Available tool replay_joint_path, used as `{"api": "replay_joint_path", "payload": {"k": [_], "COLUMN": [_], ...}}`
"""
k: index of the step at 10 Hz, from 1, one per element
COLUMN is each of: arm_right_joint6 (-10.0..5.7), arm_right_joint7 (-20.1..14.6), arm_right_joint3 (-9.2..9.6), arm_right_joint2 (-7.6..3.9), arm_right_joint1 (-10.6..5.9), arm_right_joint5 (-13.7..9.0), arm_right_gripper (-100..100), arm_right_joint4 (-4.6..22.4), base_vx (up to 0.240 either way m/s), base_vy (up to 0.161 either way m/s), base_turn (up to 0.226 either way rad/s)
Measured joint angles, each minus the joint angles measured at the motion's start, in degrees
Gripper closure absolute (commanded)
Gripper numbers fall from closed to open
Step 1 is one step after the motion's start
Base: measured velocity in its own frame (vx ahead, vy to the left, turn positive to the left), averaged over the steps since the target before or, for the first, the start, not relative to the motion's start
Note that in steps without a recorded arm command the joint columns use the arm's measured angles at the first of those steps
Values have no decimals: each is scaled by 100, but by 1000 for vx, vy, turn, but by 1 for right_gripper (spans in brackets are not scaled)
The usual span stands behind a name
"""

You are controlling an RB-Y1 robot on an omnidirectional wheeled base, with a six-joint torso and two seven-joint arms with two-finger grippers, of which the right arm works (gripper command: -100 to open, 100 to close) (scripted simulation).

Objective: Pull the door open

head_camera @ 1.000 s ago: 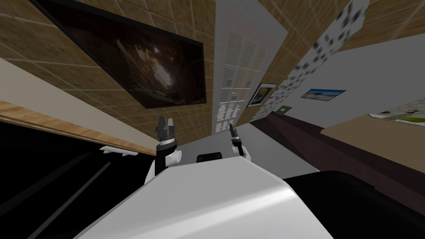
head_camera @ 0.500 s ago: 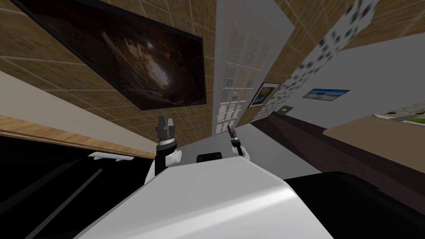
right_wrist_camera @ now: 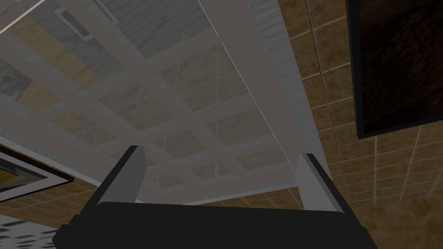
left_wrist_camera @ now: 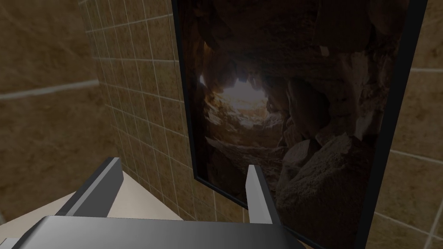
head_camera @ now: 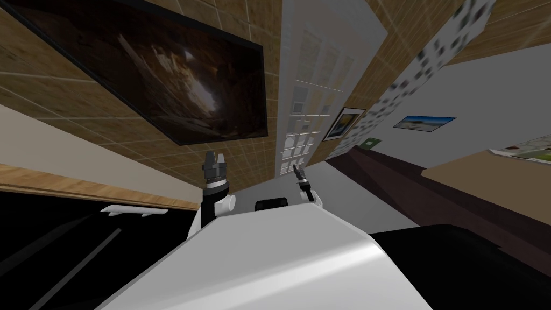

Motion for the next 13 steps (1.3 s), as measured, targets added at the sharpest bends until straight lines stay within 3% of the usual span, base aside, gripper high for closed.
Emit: {"api": "replay_joint_path", "payload": {"k": [13], "arm_right_joint6": [-494], "arm_right_joint7": [1181], "arm_right_joint3": [-59], "arm_right_joint2": [-220], "arm_right_joint1": [-666], "arm_right_joint5": [570], "arm_right_gripper": [-100], "arm_right_joint4": [1856], "base_vx": [80], "base_vy": [3], "base_turn": [1]}}
